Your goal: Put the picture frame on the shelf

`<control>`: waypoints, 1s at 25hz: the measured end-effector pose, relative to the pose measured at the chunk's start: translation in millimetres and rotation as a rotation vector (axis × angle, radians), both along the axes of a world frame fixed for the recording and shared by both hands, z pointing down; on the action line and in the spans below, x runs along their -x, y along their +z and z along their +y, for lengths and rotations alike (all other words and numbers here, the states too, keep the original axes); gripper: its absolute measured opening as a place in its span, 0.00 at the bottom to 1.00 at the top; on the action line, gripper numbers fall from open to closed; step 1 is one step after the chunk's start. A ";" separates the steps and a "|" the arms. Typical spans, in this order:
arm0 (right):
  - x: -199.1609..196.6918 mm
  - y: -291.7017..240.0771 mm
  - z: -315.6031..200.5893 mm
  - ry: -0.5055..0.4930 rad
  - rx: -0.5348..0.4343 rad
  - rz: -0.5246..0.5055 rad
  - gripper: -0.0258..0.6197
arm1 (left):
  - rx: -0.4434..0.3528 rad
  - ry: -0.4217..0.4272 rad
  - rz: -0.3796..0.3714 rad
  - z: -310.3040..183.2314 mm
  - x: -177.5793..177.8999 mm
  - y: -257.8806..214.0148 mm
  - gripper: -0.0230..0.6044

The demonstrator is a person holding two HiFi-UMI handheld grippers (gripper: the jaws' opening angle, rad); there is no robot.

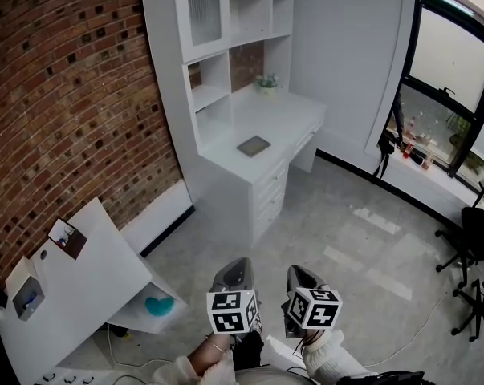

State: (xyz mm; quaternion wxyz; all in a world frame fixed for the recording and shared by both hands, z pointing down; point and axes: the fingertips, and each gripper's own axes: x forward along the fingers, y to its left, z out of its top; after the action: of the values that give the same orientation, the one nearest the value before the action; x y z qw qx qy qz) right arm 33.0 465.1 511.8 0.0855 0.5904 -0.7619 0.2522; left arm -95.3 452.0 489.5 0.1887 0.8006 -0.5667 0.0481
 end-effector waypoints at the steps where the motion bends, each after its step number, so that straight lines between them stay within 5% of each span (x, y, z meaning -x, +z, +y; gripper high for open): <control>1: -0.8 -0.3 -8.1 0.000 -0.002 0.003 0.08 | -0.004 -0.003 0.003 -8.8 0.1 -0.7 0.05; 25: -1.9 -29.3 -243.3 0.006 -0.046 0.045 0.08 | -0.065 0.044 0.047 -251.2 -8.6 -32.6 0.05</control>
State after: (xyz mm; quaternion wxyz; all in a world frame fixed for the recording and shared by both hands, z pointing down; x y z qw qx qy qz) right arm 34.9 221.8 482.5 0.0882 0.5998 -0.7637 0.2219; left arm -86.7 200.8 456.9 0.1749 0.8195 -0.5455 0.0148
